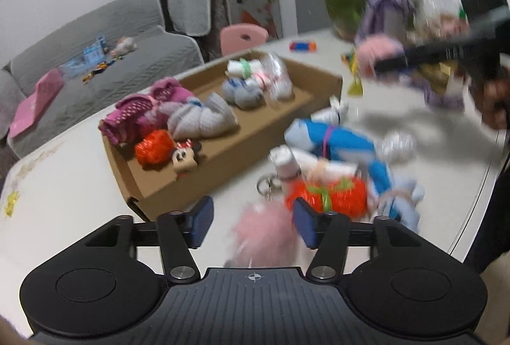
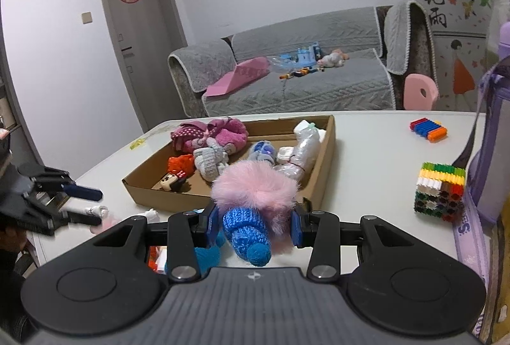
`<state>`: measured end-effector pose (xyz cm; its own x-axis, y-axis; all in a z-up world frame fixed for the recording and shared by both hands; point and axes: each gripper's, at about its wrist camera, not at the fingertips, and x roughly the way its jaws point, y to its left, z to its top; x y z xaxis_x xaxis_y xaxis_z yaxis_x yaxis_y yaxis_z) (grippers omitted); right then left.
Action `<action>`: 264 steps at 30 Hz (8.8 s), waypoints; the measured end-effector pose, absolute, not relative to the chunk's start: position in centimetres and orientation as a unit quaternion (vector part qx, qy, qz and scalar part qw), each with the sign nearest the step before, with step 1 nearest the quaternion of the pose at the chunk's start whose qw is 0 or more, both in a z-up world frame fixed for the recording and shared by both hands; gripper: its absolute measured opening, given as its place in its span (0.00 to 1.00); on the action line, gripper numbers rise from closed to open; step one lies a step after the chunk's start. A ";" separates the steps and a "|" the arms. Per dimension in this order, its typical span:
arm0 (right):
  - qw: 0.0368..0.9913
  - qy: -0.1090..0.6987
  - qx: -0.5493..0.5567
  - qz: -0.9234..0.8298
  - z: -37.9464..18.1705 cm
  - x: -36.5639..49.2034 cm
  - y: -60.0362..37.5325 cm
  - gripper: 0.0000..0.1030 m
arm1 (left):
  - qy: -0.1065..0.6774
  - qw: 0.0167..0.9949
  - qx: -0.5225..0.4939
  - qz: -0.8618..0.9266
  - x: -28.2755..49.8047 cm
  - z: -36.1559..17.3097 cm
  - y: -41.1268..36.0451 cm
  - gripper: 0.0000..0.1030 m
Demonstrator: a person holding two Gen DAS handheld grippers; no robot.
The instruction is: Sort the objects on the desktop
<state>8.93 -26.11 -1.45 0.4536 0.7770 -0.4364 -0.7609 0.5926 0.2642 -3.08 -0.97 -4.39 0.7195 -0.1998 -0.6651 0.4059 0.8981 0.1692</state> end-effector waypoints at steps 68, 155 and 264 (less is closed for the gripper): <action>0.849 0.227 -0.012 0.477 1.1 16.5 -14.5 0.38 | 0.369 0.928 0.034 -0.024 17.6 -2.3 -1.1 0.33; 0.802 0.359 -0.009 0.477 -5.9 6.9 -20.3 0.85 | 0.374 0.879 0.128 -0.266 -1.2 -8.3 -4.0 0.99; 0.834 0.274 0.030 0.478 0.2 18.7 -16.3 0.45 | 0.332 0.938 -0.011 -0.097 16.4 -1.1 0.3 0.71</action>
<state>18.68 -16.25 0.16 0.3936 0.8134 -0.4282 -0.7805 0.5418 0.3118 16.38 0.30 -1.12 0.7611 -0.1892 -0.6204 0.1748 0.9809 -0.0847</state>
